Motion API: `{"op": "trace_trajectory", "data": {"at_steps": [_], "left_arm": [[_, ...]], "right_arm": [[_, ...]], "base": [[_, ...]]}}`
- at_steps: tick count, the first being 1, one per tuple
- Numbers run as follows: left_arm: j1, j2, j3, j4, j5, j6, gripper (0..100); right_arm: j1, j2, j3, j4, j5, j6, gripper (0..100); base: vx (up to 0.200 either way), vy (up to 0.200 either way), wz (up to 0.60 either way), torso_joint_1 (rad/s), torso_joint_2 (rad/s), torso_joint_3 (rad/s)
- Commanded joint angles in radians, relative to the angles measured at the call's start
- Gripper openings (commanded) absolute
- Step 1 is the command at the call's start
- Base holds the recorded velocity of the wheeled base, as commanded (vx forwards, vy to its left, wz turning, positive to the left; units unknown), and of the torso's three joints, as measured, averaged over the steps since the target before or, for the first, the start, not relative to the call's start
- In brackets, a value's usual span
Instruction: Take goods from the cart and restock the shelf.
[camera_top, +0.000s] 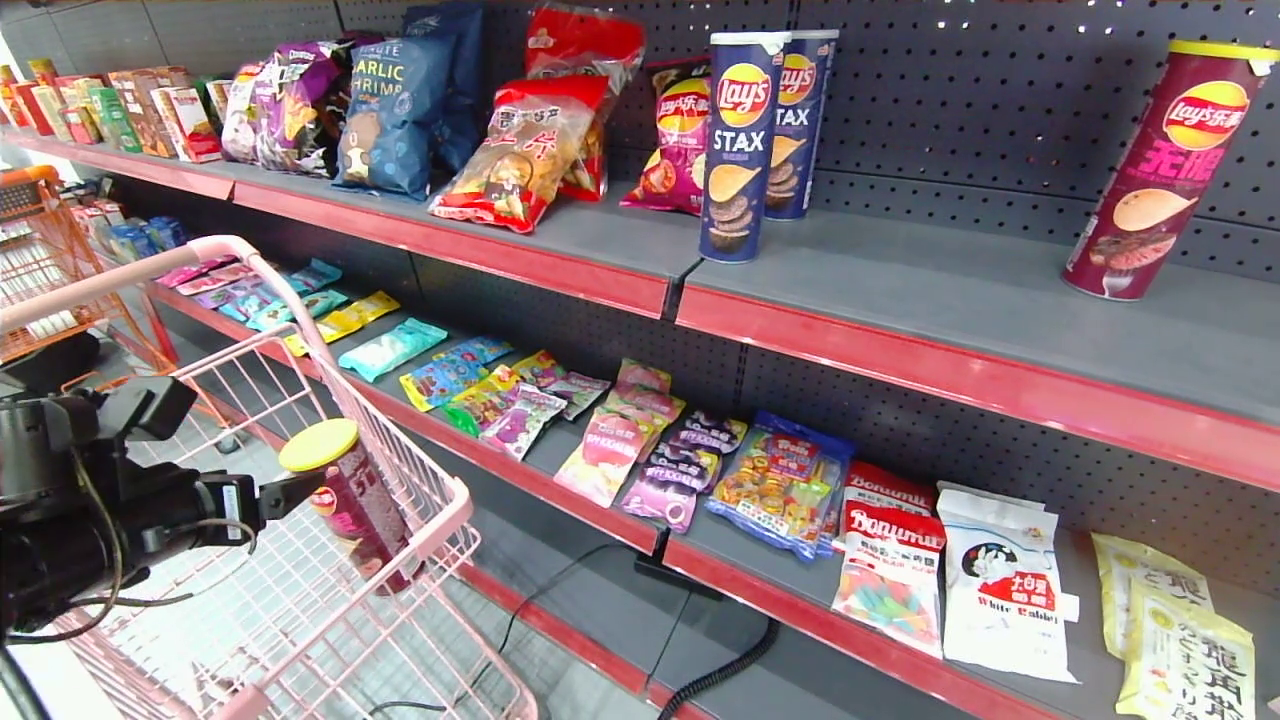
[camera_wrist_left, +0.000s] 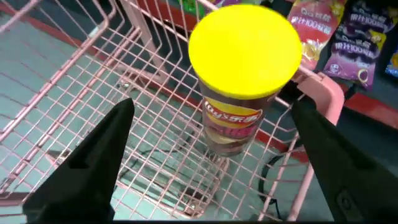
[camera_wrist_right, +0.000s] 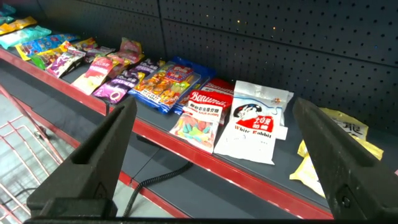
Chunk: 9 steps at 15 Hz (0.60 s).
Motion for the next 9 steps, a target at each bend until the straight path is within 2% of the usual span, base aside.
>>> {"op": "trace_trajectory", "data": {"at_steps": [1, 9], "left_arm": [[0.000, 0.099, -0.003, -0.021, -0.023, 0.019, 100], [-0.001, 0.246, 0.000, -0.163, -0.071, 0.021, 100]], "right_arm": [[0.001, 0.001, 0.000, 0.000, 0.001, 0.000, 100], [0.001, 0.001, 0.000, 0.000, 0.001, -0.001, 100]], "base": [[0.000, 0.000, 0.00, 0.000, 0.00, 0.000], [0.000, 0.000, 0.00, 0.000, 0.00, 0.000]]}}
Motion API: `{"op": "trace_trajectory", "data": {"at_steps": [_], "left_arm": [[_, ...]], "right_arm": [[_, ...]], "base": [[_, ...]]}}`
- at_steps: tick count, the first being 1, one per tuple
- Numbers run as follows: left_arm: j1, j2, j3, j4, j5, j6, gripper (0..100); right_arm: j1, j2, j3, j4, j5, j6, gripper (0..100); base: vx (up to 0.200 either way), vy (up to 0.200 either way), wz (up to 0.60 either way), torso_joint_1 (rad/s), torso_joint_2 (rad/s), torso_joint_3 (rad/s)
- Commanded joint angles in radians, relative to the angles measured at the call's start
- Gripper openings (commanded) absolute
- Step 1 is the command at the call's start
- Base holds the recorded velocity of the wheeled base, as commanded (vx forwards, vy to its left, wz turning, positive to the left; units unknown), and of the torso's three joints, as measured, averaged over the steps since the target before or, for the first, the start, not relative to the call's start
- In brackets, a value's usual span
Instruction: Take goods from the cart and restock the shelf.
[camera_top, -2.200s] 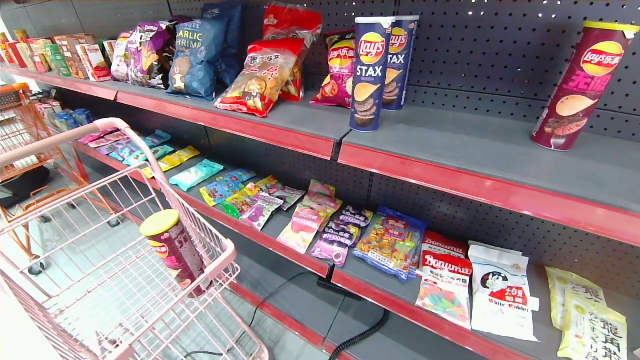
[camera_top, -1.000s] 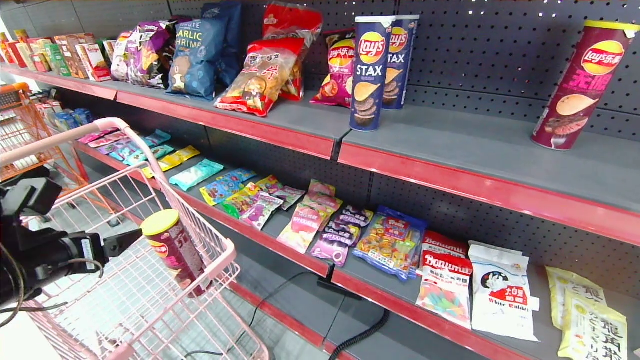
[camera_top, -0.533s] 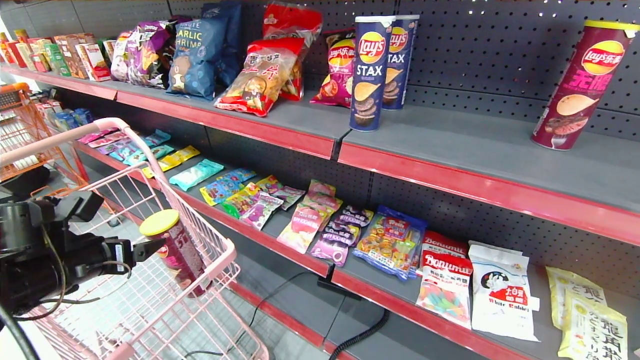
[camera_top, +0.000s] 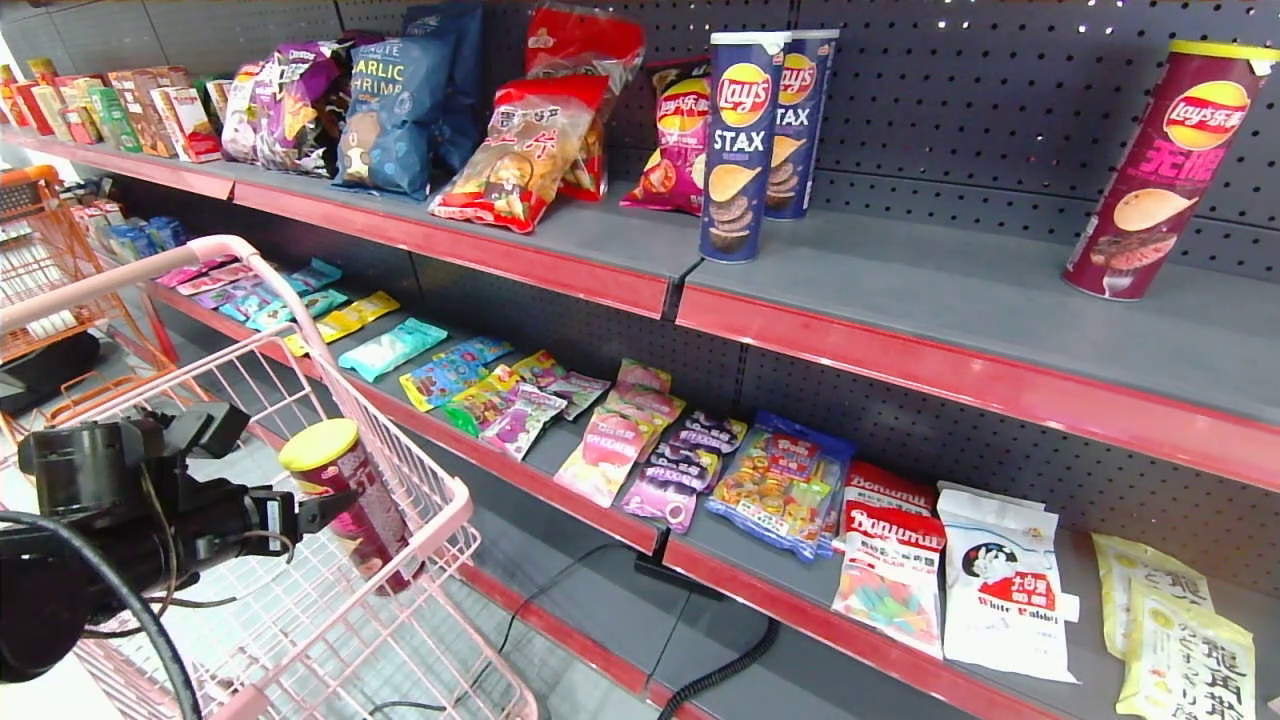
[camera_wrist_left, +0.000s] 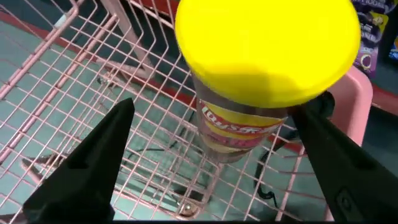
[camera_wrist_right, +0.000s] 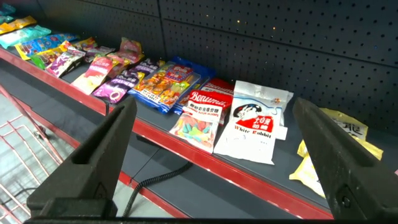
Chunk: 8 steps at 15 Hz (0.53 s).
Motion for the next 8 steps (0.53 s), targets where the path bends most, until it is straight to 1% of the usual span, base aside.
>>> {"op": "trace_trajectory", "data": {"at_steps": [1, 3, 5, 6, 8], "left_arm": [[0.000, 0.057, -0.002, -0.029, -0.016, 0.001, 100], [-0.003, 0.103, -0.004, -0.092, -0.020, 0.026, 100], [-0.005, 0.154, -0.005, -0.173, -0.040, 0.044, 100], [-0.017, 0.183, -0.002, -0.210, -0.045, 0.054, 100], [-0.043, 0.189, -0.007, -0.214, -0.047, 0.052, 100]], "right_arm": [[0.001, 0.001, 0.000, 0.000, 0.000, -0.002, 100], [-0.001, 0.001, 0.000, 0.000, 0.000, -0.002, 100], [0.001, 0.001, 0.000, 0.000, 0.000, -0.002, 100], [0.001, 0.001, 0.000, 0.000, 0.000, -0.002, 100], [0.001, 0.001, 0.000, 0.000, 0.000, -0.002, 100]], "base": [[0.000, 0.000, 0.00, 0.000, 0.00, 0.000], [0.000, 0.000, 0.00, 0.000, 0.00, 0.000], [0.000, 0.000, 0.00, 0.000, 0.00, 0.000], [0.000, 0.000, 0.00, 0.000, 0.00, 0.000], [0.000, 0.000, 0.00, 0.000, 0.00, 0.000]]}}
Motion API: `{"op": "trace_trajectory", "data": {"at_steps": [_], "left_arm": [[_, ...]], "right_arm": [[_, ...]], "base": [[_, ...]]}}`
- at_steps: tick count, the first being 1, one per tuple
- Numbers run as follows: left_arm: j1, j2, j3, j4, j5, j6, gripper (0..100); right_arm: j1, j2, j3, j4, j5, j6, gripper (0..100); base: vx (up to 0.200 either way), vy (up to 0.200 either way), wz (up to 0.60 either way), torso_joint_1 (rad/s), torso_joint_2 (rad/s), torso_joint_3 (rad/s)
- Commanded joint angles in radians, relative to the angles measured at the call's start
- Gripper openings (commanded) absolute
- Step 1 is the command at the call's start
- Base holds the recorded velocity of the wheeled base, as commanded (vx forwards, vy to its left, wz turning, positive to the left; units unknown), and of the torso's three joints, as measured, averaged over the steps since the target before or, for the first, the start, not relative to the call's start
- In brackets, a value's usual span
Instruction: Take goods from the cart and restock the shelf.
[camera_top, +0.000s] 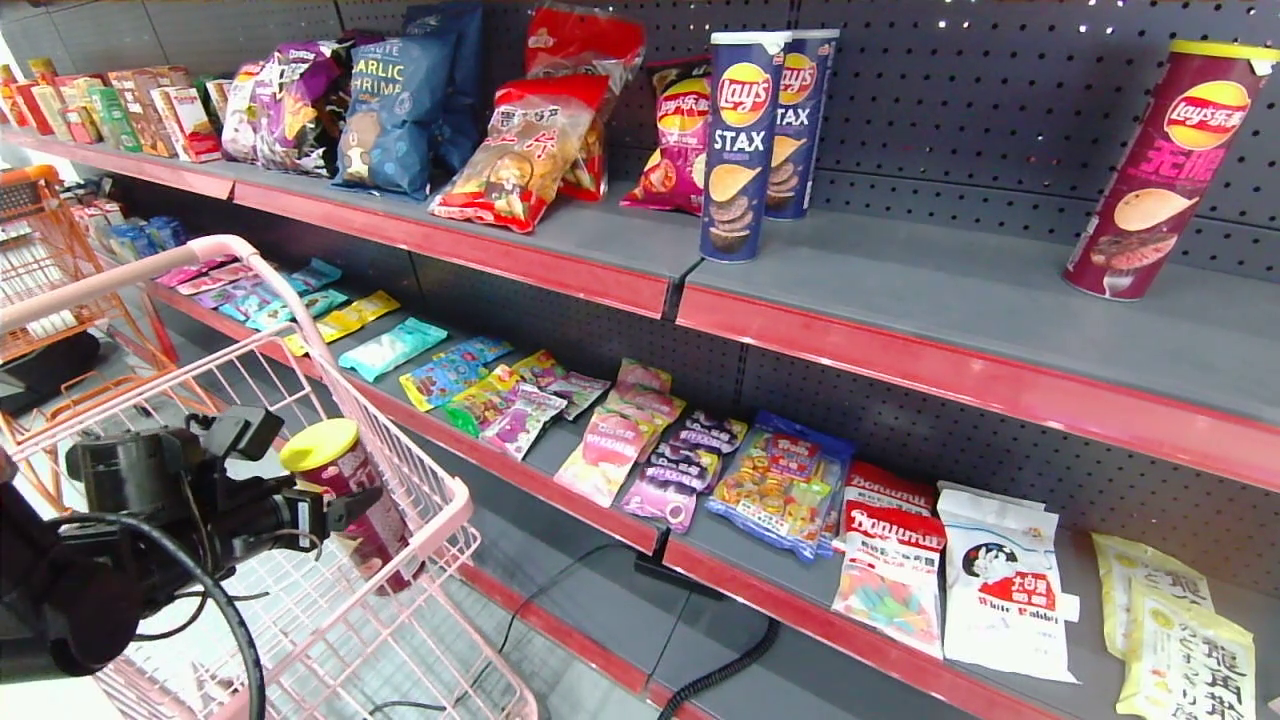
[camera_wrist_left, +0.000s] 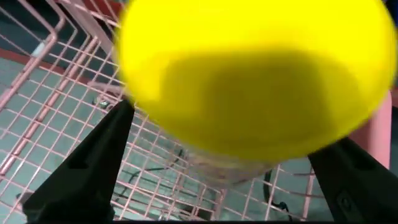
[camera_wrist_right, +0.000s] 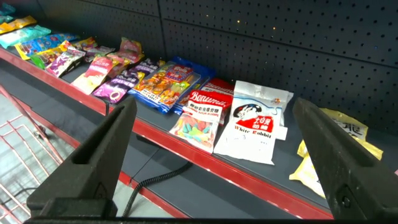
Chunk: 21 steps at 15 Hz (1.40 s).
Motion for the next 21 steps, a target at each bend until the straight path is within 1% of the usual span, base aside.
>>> {"op": "trace_trajectory", "data": {"at_steps": [1, 3, 4, 8, 9, 12, 15, 17, 18, 19, 20, 21], "left_arm": [[-0.029, 0.042, -0.010, -0.006, 0.001, 0.001, 100], [-0.035, 0.052, -0.033, -0.010, 0.004, 0.007, 100], [-0.052, 0.063, -0.056, -0.013, 0.012, 0.008, 100], [-0.072, 0.074, -0.091, -0.012, 0.024, 0.007, 100], [-0.076, 0.077, -0.088, -0.012, 0.027, 0.008, 0], [-0.082, 0.072, -0.076, -0.012, 0.029, 0.005, 0], [-0.073, 0.066, -0.072, -0.012, 0.029, 0.001, 0], [-0.072, 0.034, -0.055, -0.012, 0.029, -0.003, 0], [-0.070, -0.041, -0.041, 0.000, 0.029, -0.007, 0], [-0.062, -0.098, -0.041, 0.016, 0.029, -0.021, 0], [-0.058, -0.184, -0.047, 0.069, 0.027, -0.039, 0], [-0.050, -0.268, -0.062, 0.151, 0.027, -0.053, 0]], "right_arm": [[0.000, 0.001, 0.000, 0.000, 0.000, -0.001, 100], [0.000, 0.001, 0.000, 0.000, 0.000, -0.001, 100], [0.000, 0.001, 0.000, 0.000, 0.000, -0.001, 100], [0.000, 0.001, 0.000, 0.000, 0.000, -0.001, 100], [0.000, 0.001, 0.000, 0.000, 0.000, -0.001, 100], [0.000, 0.001, 0.000, 0.000, 0.002, -0.001, 100], [0.000, 0.001, 0.000, 0.000, 0.002, -0.001, 100], [0.000, 0.001, 0.000, 0.000, 0.002, -0.001, 100], [0.000, 0.001, 0.000, 0.000, 0.002, -0.001, 100], [0.000, 0.001, 0.000, 0.000, 0.002, -0.001, 100], [0.000, 0.001, 0.000, 0.000, 0.002, 0.001, 100], [0.000, 0.001, 0.000, 0.000, 0.002, 0.001, 100]], "base": [[0.000, 0.000, 0.00, 0.000, 0.00, 0.000], [0.000, 0.000, 0.00, 0.000, 0.00, 0.000], [0.000, 0.000, 0.00, 0.000, 0.00, 0.000], [0.000, 0.000, 0.00, 0.000, 0.00, 0.000], [0.000, 0.000, 0.00, 0.000, 0.00, 0.000], [0.000, 0.000, 0.00, 0.000, 0.00, 0.000], [0.000, 0.000, 0.00, 0.000, 0.00, 0.000], [0.000, 0.000, 0.00, 0.000, 0.00, 0.000], [0.000, 0.000, 0.00, 0.000, 0.00, 0.000], [0.000, 0.000, 0.00, 0.000, 0.00, 0.000], [0.000, 0.000, 0.00, 0.000, 0.00, 0.000], [0.000, 0.000, 0.00, 0.000, 0.00, 0.000]]}}
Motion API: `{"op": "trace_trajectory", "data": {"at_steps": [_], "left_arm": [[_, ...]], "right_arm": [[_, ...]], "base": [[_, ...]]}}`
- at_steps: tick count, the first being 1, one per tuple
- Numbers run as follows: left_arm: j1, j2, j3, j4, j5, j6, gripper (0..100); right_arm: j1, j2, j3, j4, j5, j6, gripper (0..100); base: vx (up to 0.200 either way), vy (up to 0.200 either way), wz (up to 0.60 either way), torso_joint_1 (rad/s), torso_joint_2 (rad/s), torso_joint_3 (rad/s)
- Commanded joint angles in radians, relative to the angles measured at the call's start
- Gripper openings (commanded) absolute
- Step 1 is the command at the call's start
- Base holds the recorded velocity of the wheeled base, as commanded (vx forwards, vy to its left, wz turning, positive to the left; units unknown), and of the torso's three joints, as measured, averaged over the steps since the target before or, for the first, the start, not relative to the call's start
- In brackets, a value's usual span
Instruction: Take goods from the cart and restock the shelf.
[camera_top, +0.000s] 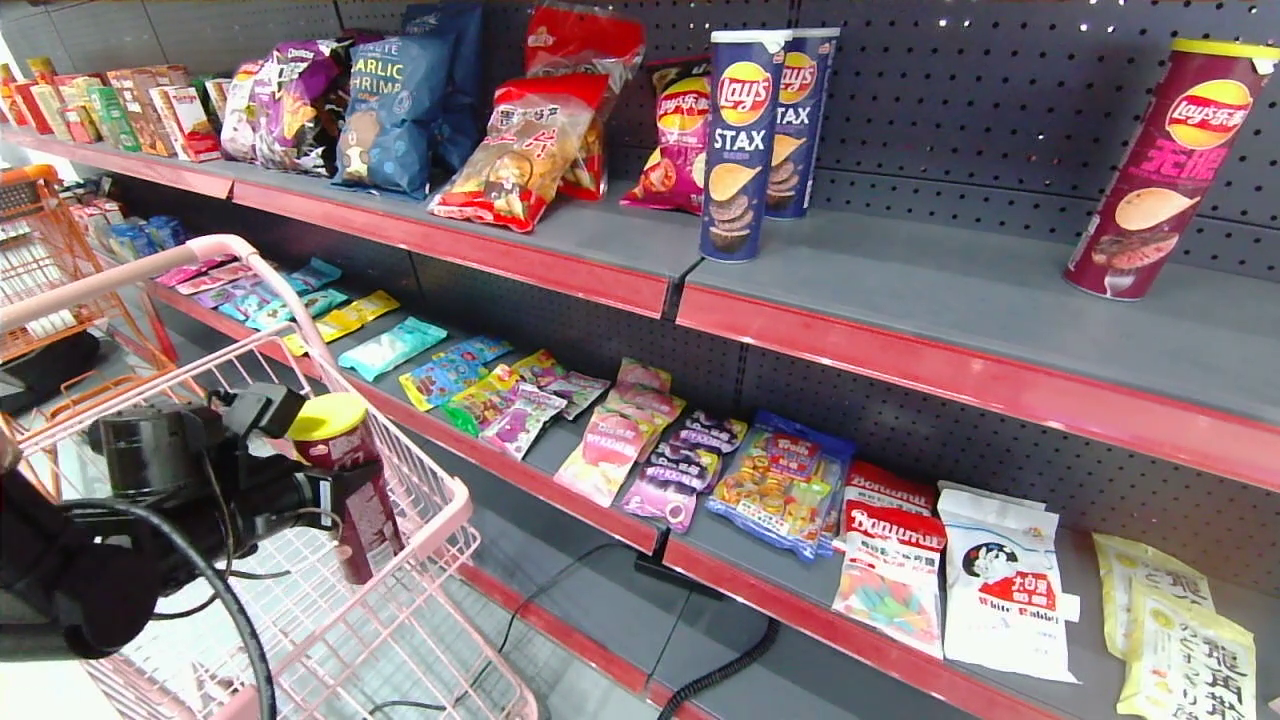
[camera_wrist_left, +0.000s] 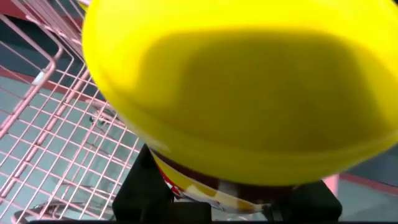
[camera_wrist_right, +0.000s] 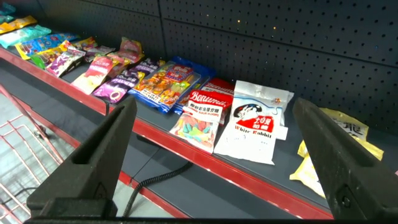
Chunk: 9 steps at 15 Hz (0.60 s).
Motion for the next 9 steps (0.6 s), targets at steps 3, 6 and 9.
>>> {"op": "trace_trajectory", "data": {"at_steps": [3, 6, 9], "left_arm": [[0.014, -0.469, -0.081, 0.374, -0.007, -0.061, 0], [0.011, -0.711, -0.125, 0.587, -0.017, -0.061, 0], [0.010, -0.892, -0.167, 0.787, -0.017, -0.061, 0]], "right_arm": [[0.001, 0.001, 0.000, 0.000, 0.000, -0.001, 100], [0.001, 0.001, 0.000, 0.000, 0.000, 0.000, 100], [0.001, 0.001, 0.000, 0.000, 0.000, 0.002, 100]], "base": [[0.000, 0.000, 0.00, 0.000, 0.00, 0.000], [0.000, 0.000, 0.00, 0.000, 0.00, 0.000], [0.000, 0.000, 0.00, 0.000, 0.00, 0.000]]}}
